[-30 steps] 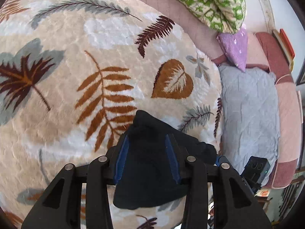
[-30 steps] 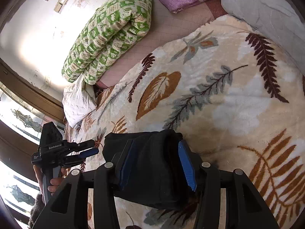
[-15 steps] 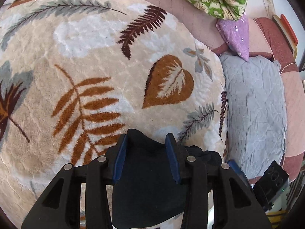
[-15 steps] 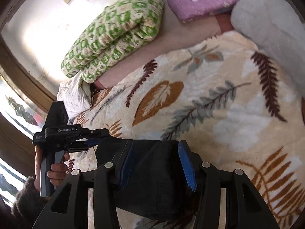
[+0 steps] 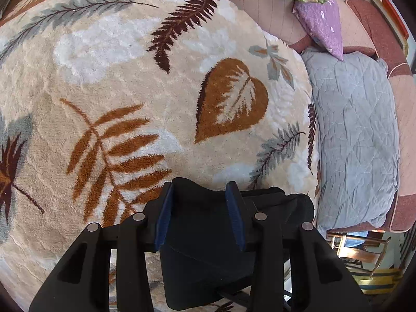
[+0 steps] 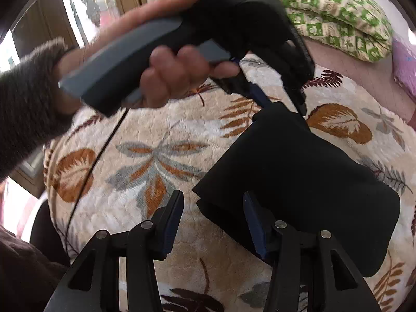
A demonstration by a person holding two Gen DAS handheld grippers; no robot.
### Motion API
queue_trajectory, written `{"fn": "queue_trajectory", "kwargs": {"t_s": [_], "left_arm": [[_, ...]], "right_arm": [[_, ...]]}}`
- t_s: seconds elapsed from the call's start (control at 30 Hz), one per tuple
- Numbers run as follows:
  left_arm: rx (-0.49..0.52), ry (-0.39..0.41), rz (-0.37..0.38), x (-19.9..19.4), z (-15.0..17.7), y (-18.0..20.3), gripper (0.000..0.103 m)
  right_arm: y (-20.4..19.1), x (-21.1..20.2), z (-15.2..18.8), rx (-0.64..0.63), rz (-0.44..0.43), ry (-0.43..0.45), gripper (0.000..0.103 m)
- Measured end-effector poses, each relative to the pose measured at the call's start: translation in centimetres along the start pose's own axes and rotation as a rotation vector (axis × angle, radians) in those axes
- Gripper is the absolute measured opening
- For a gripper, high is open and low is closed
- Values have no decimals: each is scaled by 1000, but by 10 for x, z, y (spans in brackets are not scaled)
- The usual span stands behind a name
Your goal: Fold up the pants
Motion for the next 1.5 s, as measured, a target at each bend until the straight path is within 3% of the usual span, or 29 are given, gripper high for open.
{"fn": "queue_trajectory", "kwargs": {"t_s": [0.1,0.17,0.2,0.27,0.43,0.6,0.7,0.9,0.97,1.07,1.1,1.17,1.23,1.33,1.5], "left_arm": [[28,-21,-38,6,0,-2,38],[54,-37,-46,10,0,-1,22],[58,-43,-45,11,-1,0,18],[60,-38,-44,12,-4,3,11],[114,-43,-131,22,-12,14,10],[151,-37,-282,38,-13,6,10],[116,-28,-251,34,-13,2,10],[11,47,-86,-16,-6,-3,12],[-2,59,-57,-27,4,-4,19],[-14,92,-28,-41,26,-6,29],[-24,99,-15,-43,34,-7,30],[-38,94,5,-41,47,-5,31],[-48,91,12,-39,62,-8,31],[-55,81,52,-36,79,-11,31],[-64,100,55,-26,88,-15,31]], "right_arm": [[-12,11,5,-118,146,20,49],[-14,18,4,-166,208,33,45],[-13,19,4,-167,210,36,42],[-8,24,3,-169,225,34,8],[-3,18,6,-166,156,29,4],[-7,20,13,-185,137,8,4],[-4,28,14,-149,127,0,4],[6,6,8,-57,102,39,13],[25,-13,6,45,63,66,20],[78,-42,8,288,10,105,34],[100,-50,10,377,0,119,38],[139,-60,20,543,-13,135,56],[171,-62,31,673,-16,130,62],[201,-49,44,808,-61,88,62],[212,-11,53,889,-120,6,62]]}}
Point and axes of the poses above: each gripper's, at about its wrist camera, not at the fingertips, and x roughly the way its jaws point, y to its right, z to its underside, the point moved 3 cm from there along x, roughly the way its jaws point, and after that the axes turned 13 degrees about z, right-handed, at the moved point
